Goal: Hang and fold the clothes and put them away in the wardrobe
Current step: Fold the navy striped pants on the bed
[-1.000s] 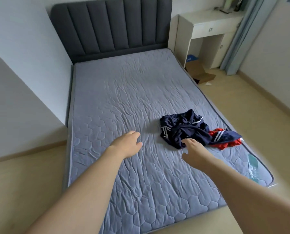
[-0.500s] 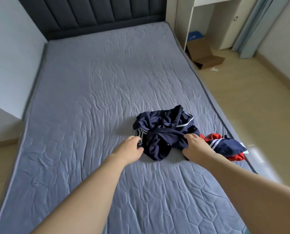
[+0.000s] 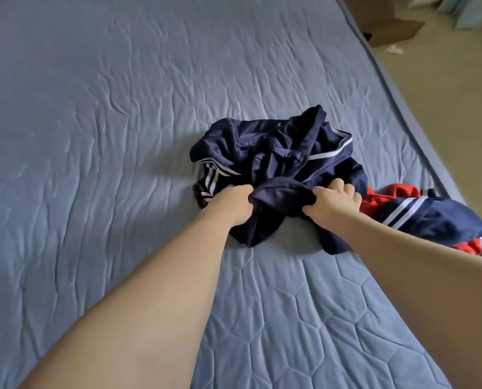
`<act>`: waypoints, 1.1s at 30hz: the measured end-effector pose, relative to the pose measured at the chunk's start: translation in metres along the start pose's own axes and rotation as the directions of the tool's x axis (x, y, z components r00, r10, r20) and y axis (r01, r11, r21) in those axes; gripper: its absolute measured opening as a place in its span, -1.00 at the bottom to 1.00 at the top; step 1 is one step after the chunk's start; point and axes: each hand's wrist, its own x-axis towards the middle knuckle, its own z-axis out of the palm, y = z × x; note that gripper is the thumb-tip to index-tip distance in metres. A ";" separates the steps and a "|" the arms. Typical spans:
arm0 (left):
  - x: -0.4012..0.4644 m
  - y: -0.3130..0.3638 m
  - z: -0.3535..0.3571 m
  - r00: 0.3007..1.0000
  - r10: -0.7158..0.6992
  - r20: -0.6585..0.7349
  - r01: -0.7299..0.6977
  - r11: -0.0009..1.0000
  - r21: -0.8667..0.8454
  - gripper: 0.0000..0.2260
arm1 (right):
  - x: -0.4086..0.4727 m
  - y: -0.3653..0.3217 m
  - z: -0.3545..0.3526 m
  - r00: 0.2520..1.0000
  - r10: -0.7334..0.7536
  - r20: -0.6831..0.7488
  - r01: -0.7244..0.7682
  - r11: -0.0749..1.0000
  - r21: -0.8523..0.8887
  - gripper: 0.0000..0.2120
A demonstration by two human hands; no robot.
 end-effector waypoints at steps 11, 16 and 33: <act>-0.136 -0.054 0.065 0.727 -0.222 0.650 0.126 0.973 0.192 -0.88 | -0.106 -0.017 0.061 0.538 -0.079 0.839 0.154 0.988 -0.005 -0.75; -0.117 -0.061 0.048 0.755 -0.301 0.582 0.164 0.947 0.277 -0.80 | -0.086 -0.024 0.056 0.805 -0.076 0.589 0.006 0.993 0.120 -0.77; 0.015 -0.081 0.026 0.994 0.101 -0.030 -0.053 0.723 0.689 -0.65 | 0.043 -0.047 0.024 0.950 -0.295 -0.105 0.278 0.949 -0.152 -0.63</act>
